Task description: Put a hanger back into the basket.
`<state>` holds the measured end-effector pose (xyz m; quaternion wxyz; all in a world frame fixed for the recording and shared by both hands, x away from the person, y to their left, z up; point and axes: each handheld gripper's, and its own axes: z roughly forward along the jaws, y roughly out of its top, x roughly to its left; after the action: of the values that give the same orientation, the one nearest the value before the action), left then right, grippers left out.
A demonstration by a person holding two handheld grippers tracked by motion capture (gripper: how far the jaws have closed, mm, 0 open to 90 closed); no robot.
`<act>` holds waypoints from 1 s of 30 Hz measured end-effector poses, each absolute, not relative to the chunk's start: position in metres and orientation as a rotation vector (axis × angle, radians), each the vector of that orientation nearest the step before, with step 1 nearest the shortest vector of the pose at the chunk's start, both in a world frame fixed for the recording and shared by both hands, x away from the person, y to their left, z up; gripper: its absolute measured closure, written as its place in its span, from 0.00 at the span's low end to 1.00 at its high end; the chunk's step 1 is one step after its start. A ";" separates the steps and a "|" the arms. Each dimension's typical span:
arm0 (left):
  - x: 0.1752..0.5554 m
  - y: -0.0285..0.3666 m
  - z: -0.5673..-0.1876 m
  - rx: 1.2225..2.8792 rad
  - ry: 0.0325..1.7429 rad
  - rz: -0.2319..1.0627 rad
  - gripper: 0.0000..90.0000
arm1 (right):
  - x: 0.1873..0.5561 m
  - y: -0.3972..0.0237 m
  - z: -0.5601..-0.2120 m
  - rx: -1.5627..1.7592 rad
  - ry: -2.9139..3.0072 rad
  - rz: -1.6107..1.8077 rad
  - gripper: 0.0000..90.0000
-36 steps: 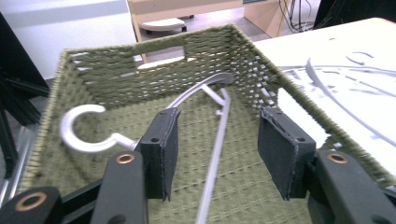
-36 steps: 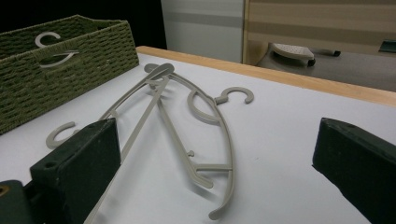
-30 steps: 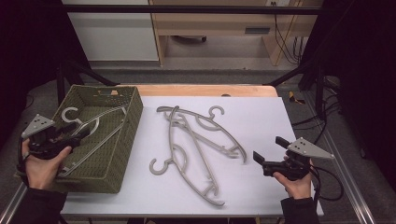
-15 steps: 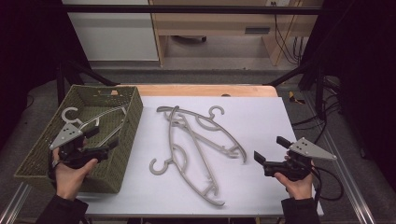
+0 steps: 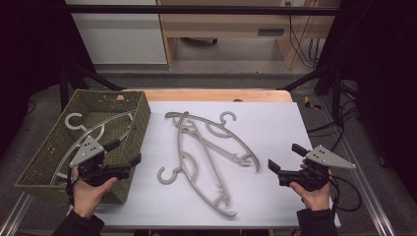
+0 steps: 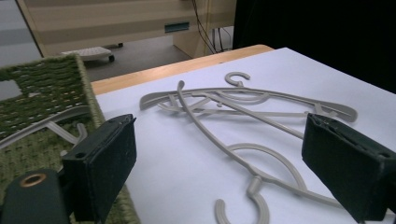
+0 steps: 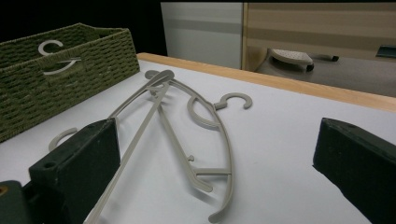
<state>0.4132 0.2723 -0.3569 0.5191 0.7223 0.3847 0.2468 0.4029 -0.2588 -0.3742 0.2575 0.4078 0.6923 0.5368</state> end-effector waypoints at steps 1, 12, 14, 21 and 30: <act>0.413 0.272 -0.357 1.732 0.923 0.592 0.11 | 0.403 -0.259 -0.374 1.106 1.878 1.456 0.01; 0.415 0.237 -0.370 1.823 0.892 0.549 0.11 | 0.403 -0.256 -0.376 1.103 1.892 1.449 0.01; 0.417 0.229 -0.372 1.845 0.886 0.544 0.11 | 0.402 -0.257 -0.375 1.104 1.890 1.455 0.01; 0.427 0.206 -0.380 1.890 0.893 0.511 0.12 | 0.402 -0.257 -0.374 1.096 1.887 1.459 0.01; 0.453 0.177 -0.414 1.980 0.941 0.474 0.17 | 0.402 -0.255 -0.375 1.100 1.897 1.456 0.01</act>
<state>0.4533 0.1773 -0.4140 0.4343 0.7952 0.3779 0.1903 0.4025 -0.2547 -0.3754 0.2519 0.4043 0.6976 0.5352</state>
